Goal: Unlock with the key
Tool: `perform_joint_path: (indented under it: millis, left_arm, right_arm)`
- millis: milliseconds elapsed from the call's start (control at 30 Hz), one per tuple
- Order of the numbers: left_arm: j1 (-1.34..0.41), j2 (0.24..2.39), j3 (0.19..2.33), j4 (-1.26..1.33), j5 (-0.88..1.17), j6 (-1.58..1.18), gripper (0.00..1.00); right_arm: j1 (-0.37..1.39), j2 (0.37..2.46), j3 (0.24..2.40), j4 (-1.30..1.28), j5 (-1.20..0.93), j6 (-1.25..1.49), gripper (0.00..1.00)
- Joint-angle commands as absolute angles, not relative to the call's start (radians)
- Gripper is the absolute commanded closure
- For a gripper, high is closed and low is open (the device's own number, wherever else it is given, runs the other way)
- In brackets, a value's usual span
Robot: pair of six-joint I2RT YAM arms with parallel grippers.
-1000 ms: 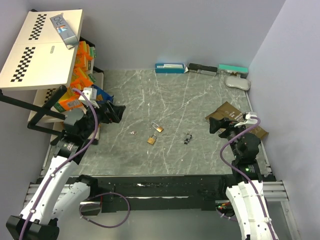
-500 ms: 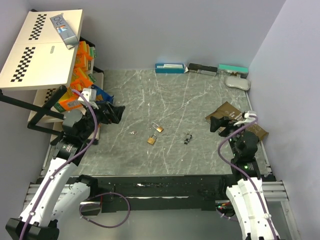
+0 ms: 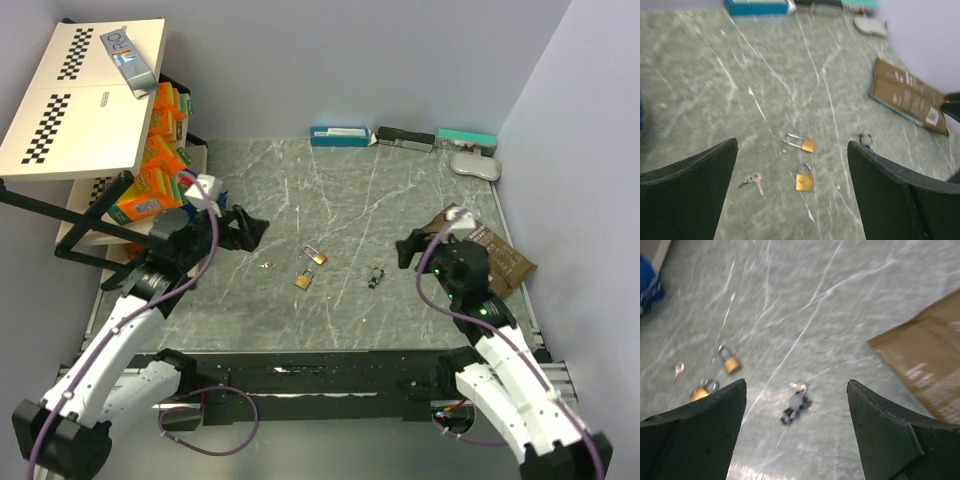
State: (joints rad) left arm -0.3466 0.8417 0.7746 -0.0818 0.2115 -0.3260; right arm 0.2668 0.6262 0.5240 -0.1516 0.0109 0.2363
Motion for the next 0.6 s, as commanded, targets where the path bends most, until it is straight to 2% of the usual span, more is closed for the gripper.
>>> perform_joint_path:
  millis: [0, 200, 567]
  left_arm:
    - [-0.443, 0.909, 0.883, -0.093, 0.141, -0.310, 0.03]
    - [-0.485, 1.008, 0.937, -0.046, 0.212, -0.359, 0.01]
    - [-0.488, 0.974, 0.851, -0.047, 0.169, -0.365, 0.01]
  right_arm:
    - [0.380, 0.750, 0.598, -0.178, 0.112, 0.216, 0.14]
    - [0.456, 0.931, 0.678, -0.210, 0.123, 0.288, 0.18]
    - [0.460, 1.202, 0.787, -0.227, 0.155, 0.330, 0.23]
